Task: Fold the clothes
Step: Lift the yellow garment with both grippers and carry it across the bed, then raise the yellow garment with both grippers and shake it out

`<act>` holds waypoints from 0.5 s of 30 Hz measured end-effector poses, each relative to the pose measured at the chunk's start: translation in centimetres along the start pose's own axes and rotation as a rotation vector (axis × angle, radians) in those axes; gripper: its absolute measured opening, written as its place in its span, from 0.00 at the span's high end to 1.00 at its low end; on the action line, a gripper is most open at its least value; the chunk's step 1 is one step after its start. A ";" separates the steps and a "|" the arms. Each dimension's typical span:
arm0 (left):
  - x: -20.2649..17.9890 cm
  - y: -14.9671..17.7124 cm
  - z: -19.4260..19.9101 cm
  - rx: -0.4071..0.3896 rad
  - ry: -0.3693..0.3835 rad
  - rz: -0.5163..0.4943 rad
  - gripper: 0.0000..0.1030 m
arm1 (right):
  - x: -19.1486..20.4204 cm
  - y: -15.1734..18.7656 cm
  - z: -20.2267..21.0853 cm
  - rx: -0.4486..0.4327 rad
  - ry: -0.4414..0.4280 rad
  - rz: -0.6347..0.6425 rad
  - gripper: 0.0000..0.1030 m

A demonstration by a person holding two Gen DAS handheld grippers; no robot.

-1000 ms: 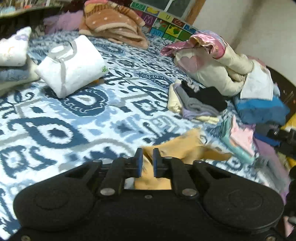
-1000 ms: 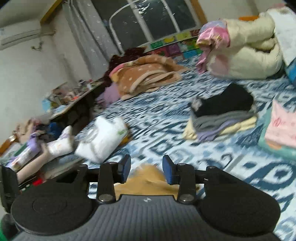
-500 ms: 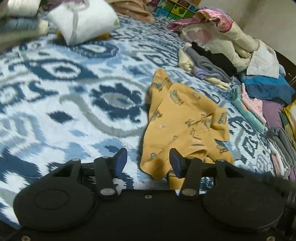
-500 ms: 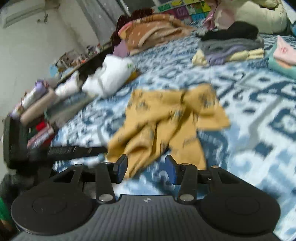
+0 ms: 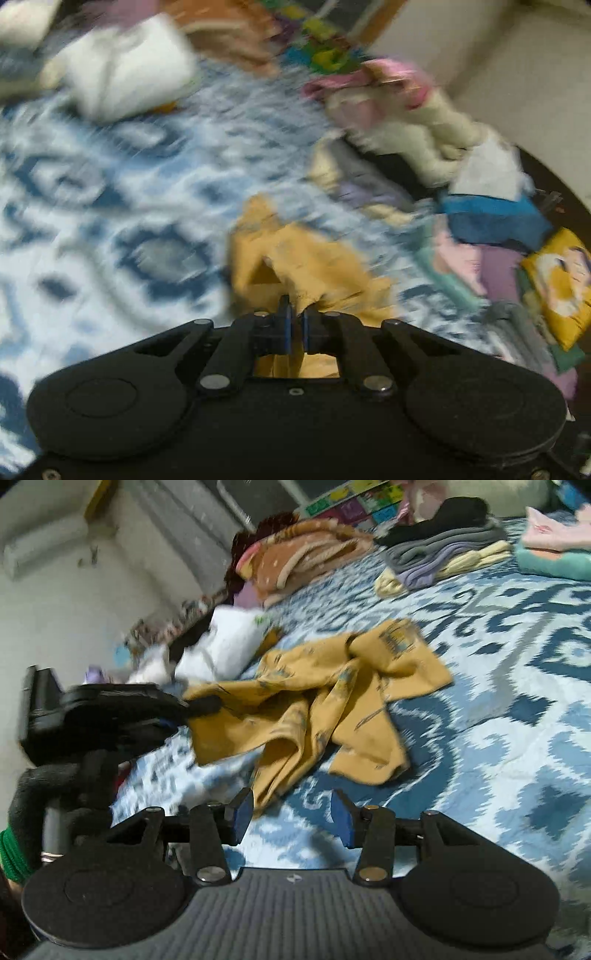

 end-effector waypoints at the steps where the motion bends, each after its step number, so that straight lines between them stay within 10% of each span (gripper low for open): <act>1: -1.4 -0.6 0.2 -0.005 0.022 -0.016 0.97 | -0.5 -0.3 0.3 -0.015 -0.001 -0.015 0.54; 15: -17.7 0.6 -4.1 0.094 0.167 -0.297 0.98 | -6.6 -3.8 7.3 -0.243 -0.024 -0.222 0.49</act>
Point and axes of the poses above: each gripper's, at about its wrist camera, not at the fingertips, and z roughly against the way its jaws point, x to its left, y to its underside, the point moved 9 cm from there along -z, roughly the way its jaws point
